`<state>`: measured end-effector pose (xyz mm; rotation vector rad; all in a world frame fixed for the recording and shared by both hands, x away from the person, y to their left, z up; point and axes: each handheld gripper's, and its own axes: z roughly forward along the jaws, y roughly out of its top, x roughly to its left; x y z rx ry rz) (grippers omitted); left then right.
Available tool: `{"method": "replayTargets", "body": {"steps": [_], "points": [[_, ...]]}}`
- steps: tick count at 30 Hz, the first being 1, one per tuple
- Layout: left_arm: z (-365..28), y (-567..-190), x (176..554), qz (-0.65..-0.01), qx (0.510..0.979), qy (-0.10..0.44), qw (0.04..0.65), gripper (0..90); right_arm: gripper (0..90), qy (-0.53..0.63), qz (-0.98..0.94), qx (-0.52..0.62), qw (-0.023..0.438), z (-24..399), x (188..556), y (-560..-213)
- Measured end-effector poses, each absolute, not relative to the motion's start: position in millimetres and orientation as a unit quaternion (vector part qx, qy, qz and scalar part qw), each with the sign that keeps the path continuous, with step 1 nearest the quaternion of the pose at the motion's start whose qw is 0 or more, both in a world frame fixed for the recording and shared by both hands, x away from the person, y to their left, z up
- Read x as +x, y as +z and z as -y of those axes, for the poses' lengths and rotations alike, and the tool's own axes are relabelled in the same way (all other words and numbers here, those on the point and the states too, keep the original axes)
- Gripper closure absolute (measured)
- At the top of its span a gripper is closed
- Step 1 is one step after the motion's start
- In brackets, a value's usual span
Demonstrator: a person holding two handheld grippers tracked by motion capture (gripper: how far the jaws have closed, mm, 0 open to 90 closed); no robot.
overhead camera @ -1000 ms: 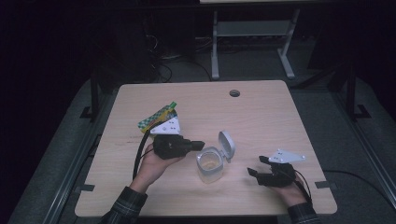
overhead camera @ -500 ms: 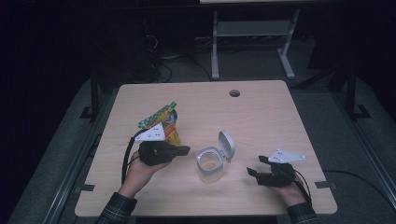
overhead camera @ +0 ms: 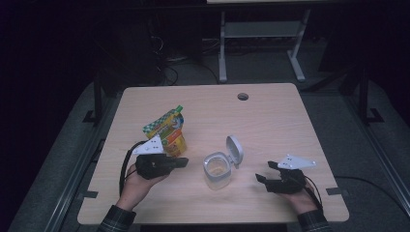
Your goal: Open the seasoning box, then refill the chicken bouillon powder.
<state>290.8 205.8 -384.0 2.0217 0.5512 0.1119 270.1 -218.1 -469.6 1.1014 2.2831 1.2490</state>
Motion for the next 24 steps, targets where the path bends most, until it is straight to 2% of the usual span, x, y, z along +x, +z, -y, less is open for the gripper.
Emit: {"method": "replayTargets", "body": {"steps": [12,24], "points": [[-226,-397,282,-0.253,0.831,0.048,0.493,89.5,28.9,0.436,-0.799,0.384,0.156,218,271,-471],[-254,-406,278,-0.283,0.821,0.065,0.491,82.7,28.8,0.439,-0.796,0.388,0.152,219,273,-473]]}}
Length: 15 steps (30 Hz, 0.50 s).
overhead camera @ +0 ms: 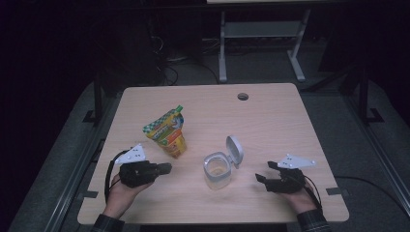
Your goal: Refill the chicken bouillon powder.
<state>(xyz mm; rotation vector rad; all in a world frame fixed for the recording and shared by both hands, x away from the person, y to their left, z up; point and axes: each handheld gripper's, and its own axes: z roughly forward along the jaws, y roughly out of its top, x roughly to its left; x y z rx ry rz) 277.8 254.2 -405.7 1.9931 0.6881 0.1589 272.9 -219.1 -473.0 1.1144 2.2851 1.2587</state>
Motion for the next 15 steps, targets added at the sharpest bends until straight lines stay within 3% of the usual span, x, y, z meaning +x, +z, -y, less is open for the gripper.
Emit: {"method": "replayTargets", "body": {"steps": [12,15], "points": [[-287,-411,283,-0.326,0.805,0.102,0.484,63.2,28.7,0.441,-0.794,0.392,0.149,219,273,-474],[-290,-412,287,-0.335,0.799,0.116,0.486,51.4,28.7,0.441,-0.792,0.393,0.151,220,273,-474]]}}
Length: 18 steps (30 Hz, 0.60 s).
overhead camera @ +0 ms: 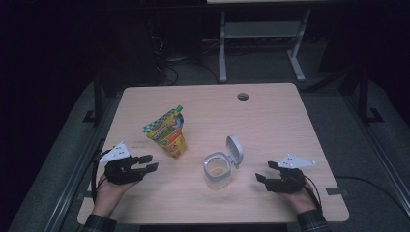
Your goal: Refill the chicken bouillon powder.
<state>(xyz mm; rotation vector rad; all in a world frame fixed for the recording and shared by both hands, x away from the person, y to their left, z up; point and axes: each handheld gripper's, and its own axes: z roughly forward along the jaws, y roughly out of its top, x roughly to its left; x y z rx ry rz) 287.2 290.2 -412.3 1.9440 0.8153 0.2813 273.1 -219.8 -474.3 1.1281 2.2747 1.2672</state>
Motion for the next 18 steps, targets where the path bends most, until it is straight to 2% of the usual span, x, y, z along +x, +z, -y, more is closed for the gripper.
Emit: {"method": "replayTargets", "body": {"steps": [7,18], "points": [[-293,-411,297,-0.338,0.793,0.131,0.49,35.6,28.7,0.44,-0.792,0.394,0.153,222,271,-474],[-291,-406,320,-0.332,0.79,0.144,0.494,31.0,28.7,0.436,-0.791,0.399,0.158,223,268,-473]]}}
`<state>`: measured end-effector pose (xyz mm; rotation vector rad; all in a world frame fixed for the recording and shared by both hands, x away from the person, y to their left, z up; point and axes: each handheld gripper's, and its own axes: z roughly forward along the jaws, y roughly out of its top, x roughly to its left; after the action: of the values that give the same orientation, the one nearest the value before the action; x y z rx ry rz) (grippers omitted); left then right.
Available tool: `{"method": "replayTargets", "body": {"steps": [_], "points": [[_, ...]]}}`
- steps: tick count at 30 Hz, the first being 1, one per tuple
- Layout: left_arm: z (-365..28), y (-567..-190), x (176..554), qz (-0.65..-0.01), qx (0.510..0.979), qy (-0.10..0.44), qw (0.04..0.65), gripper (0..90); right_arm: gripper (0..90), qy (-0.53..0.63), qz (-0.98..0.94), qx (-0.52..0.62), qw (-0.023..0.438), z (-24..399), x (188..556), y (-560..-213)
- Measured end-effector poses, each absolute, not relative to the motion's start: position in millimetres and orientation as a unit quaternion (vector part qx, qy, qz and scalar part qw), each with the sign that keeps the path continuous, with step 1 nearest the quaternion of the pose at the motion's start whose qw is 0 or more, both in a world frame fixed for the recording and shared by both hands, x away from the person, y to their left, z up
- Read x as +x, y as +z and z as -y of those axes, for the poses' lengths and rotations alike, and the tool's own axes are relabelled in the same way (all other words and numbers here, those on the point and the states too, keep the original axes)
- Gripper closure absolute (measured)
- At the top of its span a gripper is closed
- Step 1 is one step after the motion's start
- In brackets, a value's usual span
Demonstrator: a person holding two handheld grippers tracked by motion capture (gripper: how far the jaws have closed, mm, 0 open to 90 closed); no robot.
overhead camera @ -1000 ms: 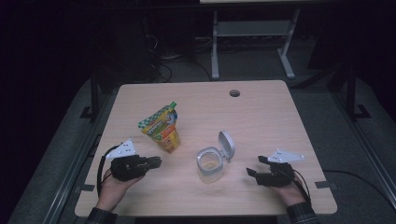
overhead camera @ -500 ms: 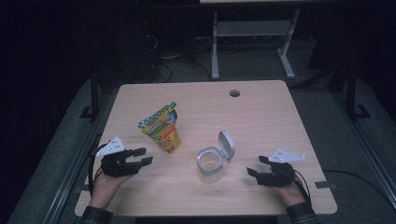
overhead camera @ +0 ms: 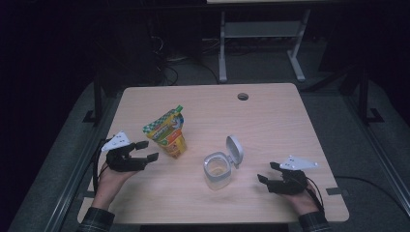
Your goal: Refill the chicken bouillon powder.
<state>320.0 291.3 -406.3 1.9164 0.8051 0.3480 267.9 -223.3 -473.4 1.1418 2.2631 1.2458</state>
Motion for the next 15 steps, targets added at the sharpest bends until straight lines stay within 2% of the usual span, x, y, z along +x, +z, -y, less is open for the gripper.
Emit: {"method": "replayTargets", "body": {"steps": [15], "points": [[-283,-396,344,-0.324,0.774,0.149,0.524,31.2,28.7,0.434,-0.795,0.393,0.159,222,272,-474]]}}
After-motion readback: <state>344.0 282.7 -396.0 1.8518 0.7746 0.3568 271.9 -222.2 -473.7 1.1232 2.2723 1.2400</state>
